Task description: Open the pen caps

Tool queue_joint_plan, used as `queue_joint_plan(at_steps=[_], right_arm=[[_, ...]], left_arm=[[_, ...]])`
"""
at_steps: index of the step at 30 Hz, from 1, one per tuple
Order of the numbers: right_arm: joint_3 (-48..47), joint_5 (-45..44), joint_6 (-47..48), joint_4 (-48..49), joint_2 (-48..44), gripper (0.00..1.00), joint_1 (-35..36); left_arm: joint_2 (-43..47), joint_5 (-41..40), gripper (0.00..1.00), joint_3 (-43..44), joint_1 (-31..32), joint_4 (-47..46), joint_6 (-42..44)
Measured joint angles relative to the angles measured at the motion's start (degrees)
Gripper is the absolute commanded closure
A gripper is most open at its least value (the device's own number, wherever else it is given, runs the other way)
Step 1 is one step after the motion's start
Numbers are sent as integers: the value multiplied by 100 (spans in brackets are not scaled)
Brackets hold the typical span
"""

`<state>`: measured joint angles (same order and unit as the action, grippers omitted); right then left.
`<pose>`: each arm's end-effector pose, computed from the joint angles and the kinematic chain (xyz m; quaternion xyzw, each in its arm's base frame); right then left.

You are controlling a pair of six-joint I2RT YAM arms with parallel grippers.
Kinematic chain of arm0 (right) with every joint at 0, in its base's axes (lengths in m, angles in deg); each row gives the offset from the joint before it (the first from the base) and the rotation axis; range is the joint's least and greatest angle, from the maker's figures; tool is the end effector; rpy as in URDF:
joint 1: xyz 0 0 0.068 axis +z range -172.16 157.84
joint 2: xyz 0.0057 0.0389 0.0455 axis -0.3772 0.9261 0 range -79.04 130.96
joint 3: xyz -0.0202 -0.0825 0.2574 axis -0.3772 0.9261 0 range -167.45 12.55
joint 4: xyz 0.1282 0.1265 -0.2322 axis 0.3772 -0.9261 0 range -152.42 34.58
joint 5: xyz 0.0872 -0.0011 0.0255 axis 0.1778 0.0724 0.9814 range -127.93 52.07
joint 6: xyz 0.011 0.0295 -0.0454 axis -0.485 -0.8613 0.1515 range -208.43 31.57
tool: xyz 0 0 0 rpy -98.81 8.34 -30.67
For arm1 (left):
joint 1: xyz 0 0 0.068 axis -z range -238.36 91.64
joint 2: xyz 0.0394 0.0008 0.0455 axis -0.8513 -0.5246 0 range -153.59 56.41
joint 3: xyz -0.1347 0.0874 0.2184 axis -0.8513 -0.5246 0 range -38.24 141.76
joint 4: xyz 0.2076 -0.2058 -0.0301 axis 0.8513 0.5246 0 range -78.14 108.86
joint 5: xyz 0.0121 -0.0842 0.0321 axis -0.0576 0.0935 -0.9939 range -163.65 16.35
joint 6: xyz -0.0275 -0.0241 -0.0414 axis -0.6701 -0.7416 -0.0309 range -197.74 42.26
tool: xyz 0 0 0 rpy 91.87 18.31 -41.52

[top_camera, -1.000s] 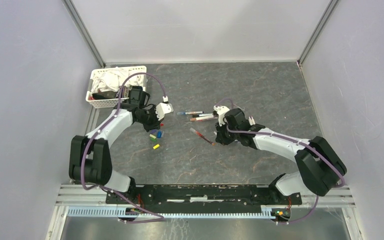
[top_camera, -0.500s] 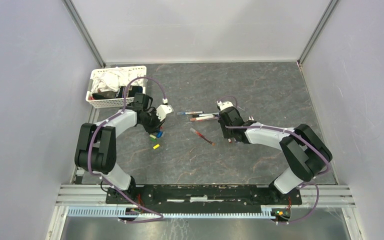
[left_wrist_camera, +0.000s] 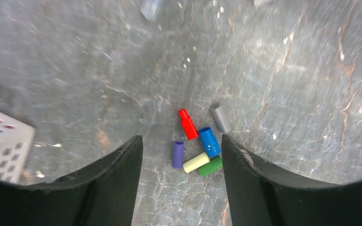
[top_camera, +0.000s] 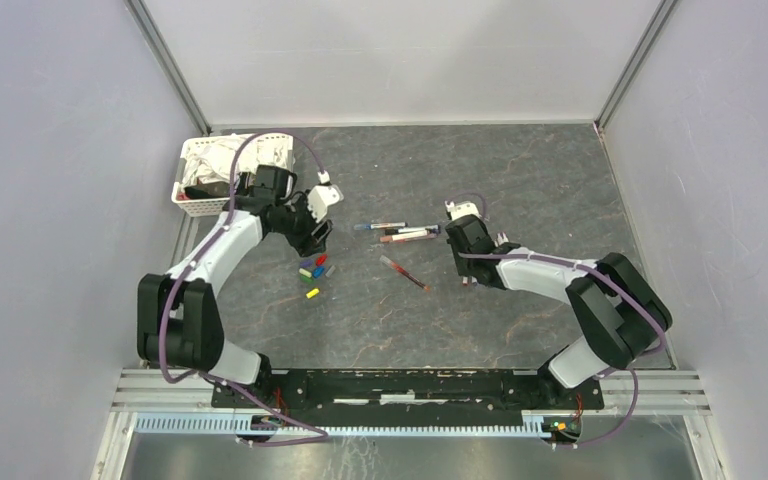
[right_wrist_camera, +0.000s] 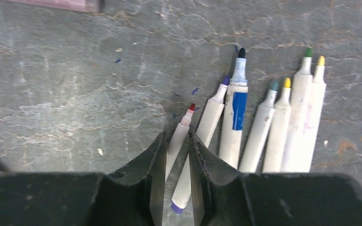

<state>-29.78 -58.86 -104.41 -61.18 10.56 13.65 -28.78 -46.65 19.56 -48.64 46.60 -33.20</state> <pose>0.2652 0.1748 0.1240 -0.1038 0.9286 -0.0187 0.3557 0.3164 -0.0714 0.2045 0.4803 0.8143 -0.1462 0.2913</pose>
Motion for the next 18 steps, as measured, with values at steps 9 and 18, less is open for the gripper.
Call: queue_joint_plan(at_steps=[9, 18], right_arm=[[98, 105, 210, -70, -636, 51, 33], [-584, 1346, 848, 155, -98, 47, 866]], left_arm=[[579, 468, 0, 1119, -2, 721, -310], [1049, 619, 0, 1613, -2, 1187, -599]])
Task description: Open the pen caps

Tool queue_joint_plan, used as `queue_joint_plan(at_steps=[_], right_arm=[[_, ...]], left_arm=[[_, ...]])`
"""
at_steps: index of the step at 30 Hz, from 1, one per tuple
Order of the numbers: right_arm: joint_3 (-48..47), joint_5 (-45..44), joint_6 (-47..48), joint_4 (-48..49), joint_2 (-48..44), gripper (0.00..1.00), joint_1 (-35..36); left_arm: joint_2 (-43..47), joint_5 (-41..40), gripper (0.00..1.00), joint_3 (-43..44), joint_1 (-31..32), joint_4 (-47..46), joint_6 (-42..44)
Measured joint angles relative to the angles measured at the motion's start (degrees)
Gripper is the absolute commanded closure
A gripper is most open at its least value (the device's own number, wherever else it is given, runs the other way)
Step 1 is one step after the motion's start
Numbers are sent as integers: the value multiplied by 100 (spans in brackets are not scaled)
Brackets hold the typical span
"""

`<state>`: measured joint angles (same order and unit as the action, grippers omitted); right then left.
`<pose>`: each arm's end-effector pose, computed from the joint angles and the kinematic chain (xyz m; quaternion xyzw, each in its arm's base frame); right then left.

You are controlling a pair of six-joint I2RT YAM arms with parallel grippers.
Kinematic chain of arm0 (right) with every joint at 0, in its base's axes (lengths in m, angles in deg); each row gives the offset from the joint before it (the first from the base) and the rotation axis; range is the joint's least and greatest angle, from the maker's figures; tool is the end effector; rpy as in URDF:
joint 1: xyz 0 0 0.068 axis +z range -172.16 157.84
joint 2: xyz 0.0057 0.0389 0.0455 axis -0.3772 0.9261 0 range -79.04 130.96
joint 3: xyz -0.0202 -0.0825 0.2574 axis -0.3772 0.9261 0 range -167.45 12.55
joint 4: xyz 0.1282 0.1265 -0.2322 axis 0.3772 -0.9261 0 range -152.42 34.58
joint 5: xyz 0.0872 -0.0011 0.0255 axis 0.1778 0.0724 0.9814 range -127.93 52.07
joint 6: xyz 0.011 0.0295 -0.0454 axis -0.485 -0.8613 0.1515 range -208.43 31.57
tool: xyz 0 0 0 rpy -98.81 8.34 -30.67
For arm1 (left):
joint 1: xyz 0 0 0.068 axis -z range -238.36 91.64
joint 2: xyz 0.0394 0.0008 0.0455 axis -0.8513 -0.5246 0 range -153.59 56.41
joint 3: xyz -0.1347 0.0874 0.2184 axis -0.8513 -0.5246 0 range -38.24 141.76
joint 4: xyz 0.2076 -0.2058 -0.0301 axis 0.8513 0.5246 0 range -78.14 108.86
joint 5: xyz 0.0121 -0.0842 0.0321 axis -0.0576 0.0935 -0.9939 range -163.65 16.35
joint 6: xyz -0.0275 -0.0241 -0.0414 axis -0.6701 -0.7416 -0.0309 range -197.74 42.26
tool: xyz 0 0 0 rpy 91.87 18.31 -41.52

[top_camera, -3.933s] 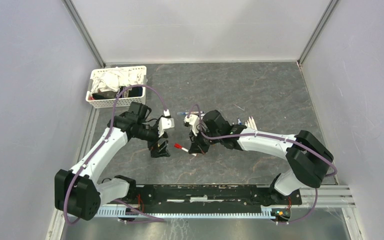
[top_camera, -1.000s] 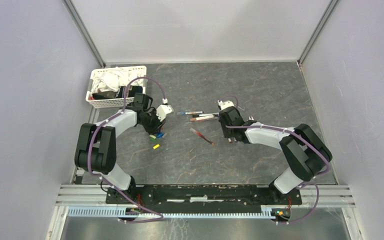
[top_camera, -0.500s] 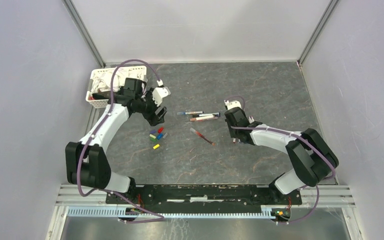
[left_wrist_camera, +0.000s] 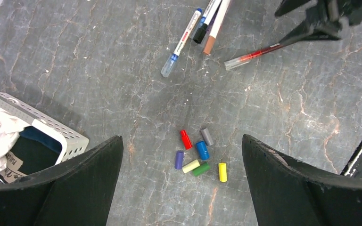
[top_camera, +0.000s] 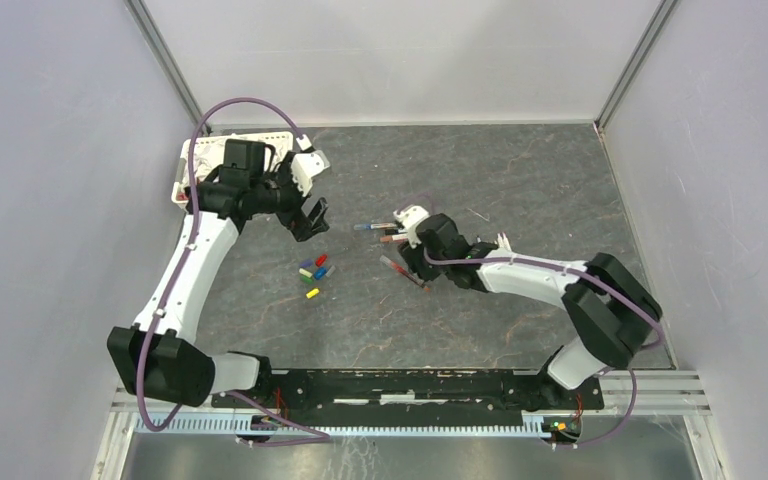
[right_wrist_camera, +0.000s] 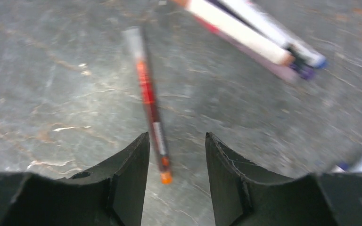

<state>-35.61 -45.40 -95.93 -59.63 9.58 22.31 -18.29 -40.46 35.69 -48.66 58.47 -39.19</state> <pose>0.2490 0.2377 0.1618 -0.2681 0.8813 0.1145 0.3720 0.2946 -0.0711 0.3450 0.4596 0.7724 -0.1710 0.4036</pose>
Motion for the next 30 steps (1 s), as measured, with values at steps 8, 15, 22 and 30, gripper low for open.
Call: queue_joint_plan(at_steps=[8, 15, 22, 30], right_arm=[[-225, 791, 404, 72, 874, 56, 160], [-260, 931, 570, 195, 949, 90, 164], [-87, 1331, 590, 273, 758, 100, 188], [-22, 3069, 426, 247, 170, 100, 129]], left_arm=[[87, 44, 0, 50, 0, 363, -15], [127, 269, 0, -4, 0, 494, -9], [264, 879, 0, -1108, -7, 527, 660], [326, 1001, 0, -2258, 498, 590, 1661]])
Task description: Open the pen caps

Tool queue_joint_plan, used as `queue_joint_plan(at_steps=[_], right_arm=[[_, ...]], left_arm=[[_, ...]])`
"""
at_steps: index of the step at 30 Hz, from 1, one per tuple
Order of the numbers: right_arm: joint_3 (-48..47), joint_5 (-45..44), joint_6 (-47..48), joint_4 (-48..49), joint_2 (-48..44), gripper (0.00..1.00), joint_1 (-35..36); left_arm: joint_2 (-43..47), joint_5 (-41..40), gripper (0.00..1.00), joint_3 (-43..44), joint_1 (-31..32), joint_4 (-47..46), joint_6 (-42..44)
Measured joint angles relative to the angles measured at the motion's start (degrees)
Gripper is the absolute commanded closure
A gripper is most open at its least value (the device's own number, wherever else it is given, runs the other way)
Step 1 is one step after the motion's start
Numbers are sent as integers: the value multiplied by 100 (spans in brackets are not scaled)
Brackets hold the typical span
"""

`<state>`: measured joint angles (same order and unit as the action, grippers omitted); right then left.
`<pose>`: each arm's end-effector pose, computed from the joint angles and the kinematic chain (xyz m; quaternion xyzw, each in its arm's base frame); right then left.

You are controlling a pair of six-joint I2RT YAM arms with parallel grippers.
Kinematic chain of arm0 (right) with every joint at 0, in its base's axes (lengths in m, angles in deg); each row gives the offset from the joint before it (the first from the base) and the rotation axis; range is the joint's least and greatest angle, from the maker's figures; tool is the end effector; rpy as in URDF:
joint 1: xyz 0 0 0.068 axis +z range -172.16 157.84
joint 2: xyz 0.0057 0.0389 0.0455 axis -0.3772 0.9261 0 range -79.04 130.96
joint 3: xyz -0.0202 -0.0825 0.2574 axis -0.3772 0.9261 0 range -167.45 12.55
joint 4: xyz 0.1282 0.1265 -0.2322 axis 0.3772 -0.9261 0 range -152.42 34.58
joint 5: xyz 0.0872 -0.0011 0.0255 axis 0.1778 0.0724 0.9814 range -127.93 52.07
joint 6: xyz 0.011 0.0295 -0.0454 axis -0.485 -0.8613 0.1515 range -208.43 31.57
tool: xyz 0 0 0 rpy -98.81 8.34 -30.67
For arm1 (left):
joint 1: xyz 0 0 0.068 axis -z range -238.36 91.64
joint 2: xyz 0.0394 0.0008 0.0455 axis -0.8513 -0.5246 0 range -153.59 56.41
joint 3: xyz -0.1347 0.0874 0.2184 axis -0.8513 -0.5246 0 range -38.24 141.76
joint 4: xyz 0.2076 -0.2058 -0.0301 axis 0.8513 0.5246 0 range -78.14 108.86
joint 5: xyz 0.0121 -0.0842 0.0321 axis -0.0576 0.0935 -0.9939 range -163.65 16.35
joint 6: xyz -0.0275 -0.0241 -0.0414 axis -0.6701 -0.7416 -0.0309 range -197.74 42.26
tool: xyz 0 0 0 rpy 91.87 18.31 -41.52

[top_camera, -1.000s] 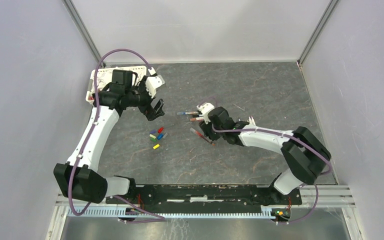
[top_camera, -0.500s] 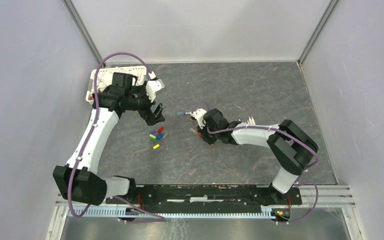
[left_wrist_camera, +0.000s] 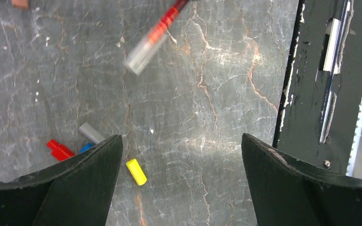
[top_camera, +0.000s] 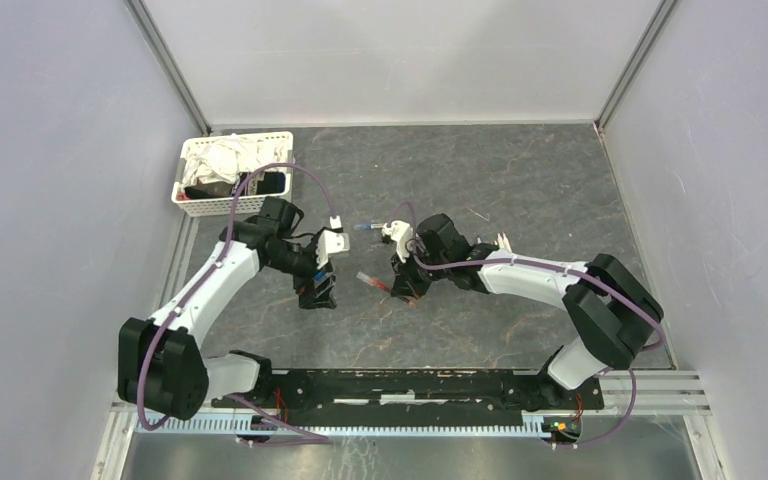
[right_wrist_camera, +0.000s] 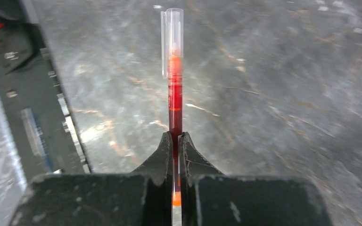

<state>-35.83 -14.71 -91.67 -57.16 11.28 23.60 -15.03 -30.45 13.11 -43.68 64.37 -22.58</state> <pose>0.2320 0.2595 0.1587 -0.4003 0.8106 0.3282 0.2738 0.2351 -0.0881 0.2256 0.5717 0.7217 -0.2928 0.2579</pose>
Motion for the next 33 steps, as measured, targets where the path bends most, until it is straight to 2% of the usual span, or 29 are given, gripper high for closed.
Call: queue_joint_plan(at_steps=[4, 8, 14, 22, 24, 25, 26, 27, 30, 33], right_arm=[[-2, 999, -98, -17, -33, 100, -7], [-85, 1622, -142, -85, -26, 100, -11], [-352, 2116, -249, -81, 37, 100, -13], [-479, 2321, -350, -74, 179, 100, -13], [-492, 2328, -358, -72, 201, 100, -13], [-496, 2328, -352, -76, 210, 99, -13], [-496, 2319, -352, -74, 216, 92, -13], [-498, 2350, -358, -72, 225, 81, -15], [-498, 2374, -492, -37, 243, 60, -24], [-461, 2457, -787, 345, 267, 54, -24]], left_arm=[[4, -7, 1, -22, 297, -153, 116], [-15, -15, 5, -22, 505, -295, 136], [-164, 15, 24, -22, 732, -343, 157], [-208, 168, 67, -22, 951, -337, 177], [-205, 212, 81, -22, 990, -330, 186], [-208, 208, 92, -22, 1014, -306, 212], [-208, 227, 97, -22, 1029, -212, 260], [-208, 219, 98, -22, 1054, -153, 315], [-262, 223, 98, -13, 1069, -125, 332], [-302, 221, 98, -9, 1086, -118, 341]])
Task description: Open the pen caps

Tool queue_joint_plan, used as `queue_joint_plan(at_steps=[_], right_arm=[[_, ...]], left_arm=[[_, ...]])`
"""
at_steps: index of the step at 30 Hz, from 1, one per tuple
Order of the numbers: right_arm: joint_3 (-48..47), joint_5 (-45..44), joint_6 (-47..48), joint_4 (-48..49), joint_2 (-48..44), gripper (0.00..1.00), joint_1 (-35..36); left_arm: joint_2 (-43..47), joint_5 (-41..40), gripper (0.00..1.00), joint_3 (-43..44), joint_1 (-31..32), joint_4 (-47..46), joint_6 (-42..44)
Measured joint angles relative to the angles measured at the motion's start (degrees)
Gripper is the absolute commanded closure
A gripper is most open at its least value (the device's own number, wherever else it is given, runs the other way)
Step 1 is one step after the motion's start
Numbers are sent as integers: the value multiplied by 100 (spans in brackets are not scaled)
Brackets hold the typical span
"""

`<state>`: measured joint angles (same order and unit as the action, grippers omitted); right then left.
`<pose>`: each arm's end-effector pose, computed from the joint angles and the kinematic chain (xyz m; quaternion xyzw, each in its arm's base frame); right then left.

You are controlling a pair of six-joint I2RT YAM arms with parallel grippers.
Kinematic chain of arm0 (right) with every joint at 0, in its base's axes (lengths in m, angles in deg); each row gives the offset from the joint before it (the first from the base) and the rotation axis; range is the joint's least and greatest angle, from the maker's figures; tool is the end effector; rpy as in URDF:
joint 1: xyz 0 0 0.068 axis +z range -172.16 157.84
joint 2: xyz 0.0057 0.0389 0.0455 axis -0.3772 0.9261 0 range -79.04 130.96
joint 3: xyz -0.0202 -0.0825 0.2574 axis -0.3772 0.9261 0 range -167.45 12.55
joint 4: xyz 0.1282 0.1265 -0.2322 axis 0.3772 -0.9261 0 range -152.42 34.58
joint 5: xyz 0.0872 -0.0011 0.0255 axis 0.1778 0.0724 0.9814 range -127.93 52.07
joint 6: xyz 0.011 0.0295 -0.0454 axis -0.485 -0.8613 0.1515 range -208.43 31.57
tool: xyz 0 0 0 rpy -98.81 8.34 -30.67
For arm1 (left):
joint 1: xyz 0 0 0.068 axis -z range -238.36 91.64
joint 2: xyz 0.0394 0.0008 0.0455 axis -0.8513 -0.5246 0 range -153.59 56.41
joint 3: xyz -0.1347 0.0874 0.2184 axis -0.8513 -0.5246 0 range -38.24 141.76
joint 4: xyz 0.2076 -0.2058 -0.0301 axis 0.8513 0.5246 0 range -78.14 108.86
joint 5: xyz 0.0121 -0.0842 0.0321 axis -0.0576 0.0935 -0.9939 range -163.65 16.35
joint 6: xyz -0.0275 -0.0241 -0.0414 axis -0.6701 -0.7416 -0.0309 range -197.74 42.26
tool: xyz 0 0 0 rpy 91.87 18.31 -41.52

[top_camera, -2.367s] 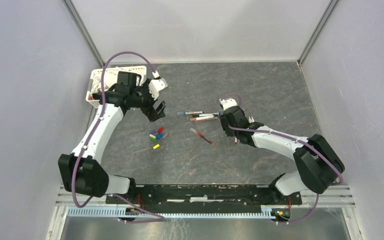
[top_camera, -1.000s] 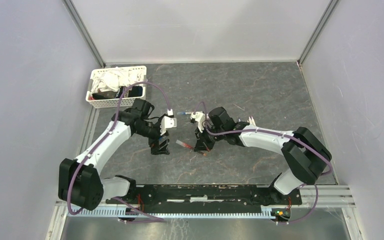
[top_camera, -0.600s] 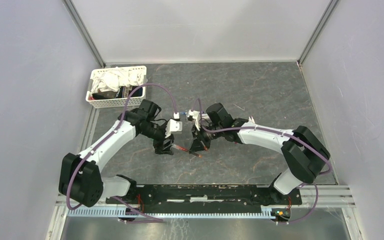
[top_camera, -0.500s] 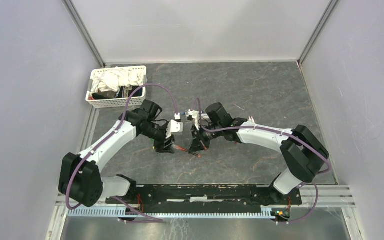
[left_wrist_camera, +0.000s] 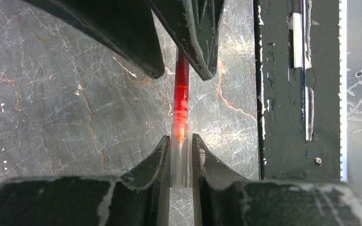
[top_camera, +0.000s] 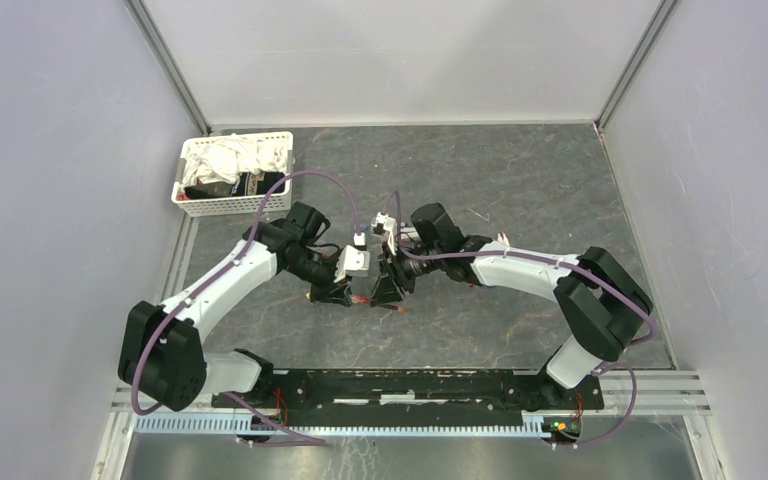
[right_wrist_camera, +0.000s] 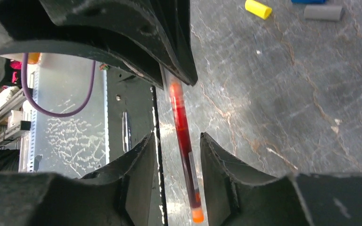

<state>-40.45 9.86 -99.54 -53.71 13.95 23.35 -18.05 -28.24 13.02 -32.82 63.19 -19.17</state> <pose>0.2352 0.2793 0.1803 -0.4120 0.7337 0.5101 0.1782 0.2203 -0.1349 0.2144 0.6508 0.6439 -0.3315 0.2278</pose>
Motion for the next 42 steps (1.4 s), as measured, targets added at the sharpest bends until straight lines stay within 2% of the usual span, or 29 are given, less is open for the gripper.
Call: queue_joint_plan(at_steps=[6, 8, 9, 13, 15, 20, 26, 29, 35, 39, 42], right_arm=[[13, 245, -415, 592, 258, 54, 24], [13, 293, -472, 640, 378, 57, 24], [11, 323, -496, 643, 431, 60, 24], [9, 439, -570, 645, 527, 91, 24], [7, 555, -509, 673, 507, 100, 26], [55, 463, -350, 625, 372, 100, 46], [520, -50, -162, 549, -365, 100, -151], [925, -225, -50, 157, -776, 100, -420], [1198, -627, 153, -439, -1014, 100, -675], [1200, -1274, 212, -699, -1106, 100, -796], [1200, -2238, 122, -793, -1176, 100, -929]], left_arm=[[2, 9, 98, 201, 9, 92, 52], [4, 22, 98, 319, 9, 122, 55], [7, 22, 98, 356, 9, 136, 55], [37, -7, 98, 433, 9, 190, 70], [35, -55, 98, 446, 4, 247, 118], [13, -208, 98, 542, 35, 337, 232], [-138, -337, 98, 866, 57, 262, 446], [-297, -713, 98, 1023, -422, 472, 640], [-778, -1051, 98, 1346, -1261, 734, 1016], [-881, -1167, 98, 1283, -1401, 490, 955], [-986, -1241, 97, 1054, -1401, -63, 579]])
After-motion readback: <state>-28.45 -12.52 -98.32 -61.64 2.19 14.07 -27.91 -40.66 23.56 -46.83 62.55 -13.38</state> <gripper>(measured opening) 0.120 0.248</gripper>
